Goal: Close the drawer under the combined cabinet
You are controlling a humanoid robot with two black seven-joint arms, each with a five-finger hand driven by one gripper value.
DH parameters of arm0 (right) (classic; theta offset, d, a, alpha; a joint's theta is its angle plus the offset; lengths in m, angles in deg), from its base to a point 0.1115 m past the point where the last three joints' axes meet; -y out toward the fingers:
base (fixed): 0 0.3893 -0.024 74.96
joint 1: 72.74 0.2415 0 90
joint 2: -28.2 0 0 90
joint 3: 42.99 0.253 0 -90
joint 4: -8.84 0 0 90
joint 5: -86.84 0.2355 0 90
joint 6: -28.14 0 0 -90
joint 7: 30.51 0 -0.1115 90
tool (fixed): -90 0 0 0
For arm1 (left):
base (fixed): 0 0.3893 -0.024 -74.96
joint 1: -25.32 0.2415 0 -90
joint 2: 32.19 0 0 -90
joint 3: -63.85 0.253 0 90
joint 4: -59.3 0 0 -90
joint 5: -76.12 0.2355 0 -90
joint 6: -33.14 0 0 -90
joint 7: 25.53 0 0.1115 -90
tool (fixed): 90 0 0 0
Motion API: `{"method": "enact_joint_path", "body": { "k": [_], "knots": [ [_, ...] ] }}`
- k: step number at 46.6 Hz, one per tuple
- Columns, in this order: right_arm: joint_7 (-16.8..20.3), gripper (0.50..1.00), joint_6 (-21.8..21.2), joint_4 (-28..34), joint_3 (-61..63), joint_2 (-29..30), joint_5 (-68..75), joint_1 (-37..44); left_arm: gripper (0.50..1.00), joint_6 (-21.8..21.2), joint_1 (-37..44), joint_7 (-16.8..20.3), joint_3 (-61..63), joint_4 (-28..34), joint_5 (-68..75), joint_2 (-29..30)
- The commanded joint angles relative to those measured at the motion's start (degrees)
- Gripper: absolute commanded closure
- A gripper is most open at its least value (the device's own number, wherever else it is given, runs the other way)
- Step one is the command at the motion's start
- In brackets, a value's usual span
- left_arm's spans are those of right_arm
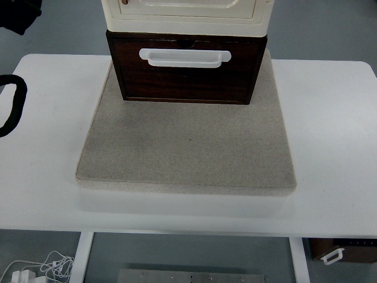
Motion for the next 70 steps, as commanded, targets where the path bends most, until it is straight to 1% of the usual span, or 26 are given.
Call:
{"method": "enact_joint_path", "body": {
  "k": [1,11,14,18,22,24,27,32,36,38,43,46,57,60,70],
  "knots": [
    [0.0,0.548,-0.1,0.0,0.0,0.0,0.0,0.0,0.504,0.0,-0.9,3.5,-2.9,1.8,-0.4,0.0],
    [0.0,0.548,0.0,0.0,0.0,0.0,0.0,0.0,0.504,-0.4,-1.9,9.1,-7.2,6.7,-3.9,1.3],
    [0.0,0.548,0.0,0.0,0.0,0.0,0.0,0.0,0.504,-3.4,-2.5,10.9,-8.1,8.1,-4.1,2.5],
    [0.0,0.548,0.0,0.0,0.0,0.0,0.0,0.0,0.504,-9.1,-3.8,12.5,-8.3,10.6,-4.7,4.1],
    [0.0,0.548,0.0,0.0,0.0,0.0,0.0,0.0,0.504,-14.5,-4.9,14.2,-8.0,14.3,-5.3,5.7],
    [0.0,0.548,0.0,0.0,0.0,0.0,0.0,0.0,0.504,-16.3,-5.1,14.3,-7.7,16.5,-5.4,6.2],
    [0.0,0.548,0.0,0.0,0.0,0.0,0.0,0.0,0.504,-17.6,-5.3,14.5,-7.4,20.5,-5.6,6.5],
    [0.0,0.548,0.0,0.0,0.0,0.0,-0.1,0.0,0.504,-18.2,-5.5,14.5,-7.2,26.5,-5.5,7.3],
    [0.0,0.548,0.0,0.0,0.0,0.0,0.0,0.0,0.504,-20.1,-5.5,14.5,-7.1,30.5,-5.5,8.0],
    [0.0,0.548,0.0,0.0,0.0,0.0,0.0,0.0,0.504,-22.2,-5.5,14.5,-7.0,32.4,-5.5,8.4],
    [0.0,0.548,0.0,0.0,0.0,0.0,0.0,0.0,0.504,-31.1,-5.1,14.5,-5.2,35.3,-5.6,8.7],
    [0.0,0.548,0.0,0.0,0.0,0.0,0.0,0.0,0.504,-33.7,-4.3,14.5,-3.5,36.0,-5.8,8.8],
    [0.0,0.548,-0.1,0.0,0.2,0.0,0.0,0.0,0.504,-35.5,2.5,13.9,-1.5,40.1,-11.3,9.1],
    [0.0,0.548,-0.1,0.0,0.3,0.0,0.0,0.0,0.501,-36.2,4.4,13.9,-0.9,40.1,-12.2,9.1],
    [0.0,0.548,-0.3,0.1,0.4,0.0,0.0,0.0,0.501,-35.5,11.4,14.2,-0.8,39.9,-16.5,7.9]
  ]
}}
